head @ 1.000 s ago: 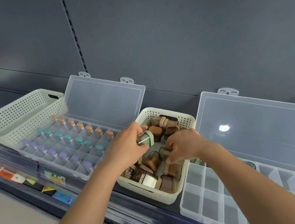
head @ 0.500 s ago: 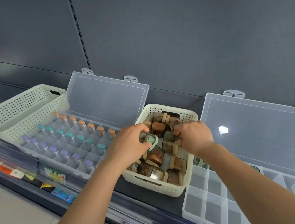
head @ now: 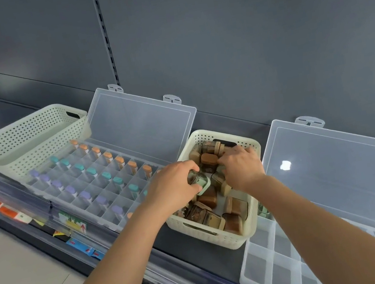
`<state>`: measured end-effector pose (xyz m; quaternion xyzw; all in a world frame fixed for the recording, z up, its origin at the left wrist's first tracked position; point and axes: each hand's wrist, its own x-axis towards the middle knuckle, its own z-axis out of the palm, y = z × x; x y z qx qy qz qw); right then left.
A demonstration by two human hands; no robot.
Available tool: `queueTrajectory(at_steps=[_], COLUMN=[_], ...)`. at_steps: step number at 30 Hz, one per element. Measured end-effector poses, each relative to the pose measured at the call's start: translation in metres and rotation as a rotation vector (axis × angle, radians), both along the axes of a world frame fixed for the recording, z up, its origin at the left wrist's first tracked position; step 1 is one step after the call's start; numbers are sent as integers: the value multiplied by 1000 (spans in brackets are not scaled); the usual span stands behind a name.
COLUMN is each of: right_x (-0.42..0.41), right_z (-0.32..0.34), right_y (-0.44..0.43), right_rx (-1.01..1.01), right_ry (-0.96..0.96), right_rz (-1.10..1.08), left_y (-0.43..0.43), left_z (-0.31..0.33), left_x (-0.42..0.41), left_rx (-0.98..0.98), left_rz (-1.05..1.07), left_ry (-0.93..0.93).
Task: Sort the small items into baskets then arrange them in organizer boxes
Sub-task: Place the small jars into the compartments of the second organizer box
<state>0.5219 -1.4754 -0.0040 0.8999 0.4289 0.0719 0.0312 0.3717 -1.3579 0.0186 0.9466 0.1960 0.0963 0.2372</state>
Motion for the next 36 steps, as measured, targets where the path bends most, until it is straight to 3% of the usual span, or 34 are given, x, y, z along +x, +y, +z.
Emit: queueTrajectory(at_steps=[6, 19, 24, 36], right_x=[1, 18, 20, 16], right_z=[-4, -3, -4, -3], right_y=[15, 14, 16, 15], right_rx=[-183, 29, -133, -63], right_ry=[-55, 214, 146, 343], right_rz=[-83, -179, -142, -146], left_y=[5, 11, 12, 13], left_z=[-1, -5, -6, -6], left_x=[3, 12, 12, 12], left_rx=[0, -4, -17, -3], left_rz=[-8, -30, -32, -39], left_ry=[5, 9, 25, 46])
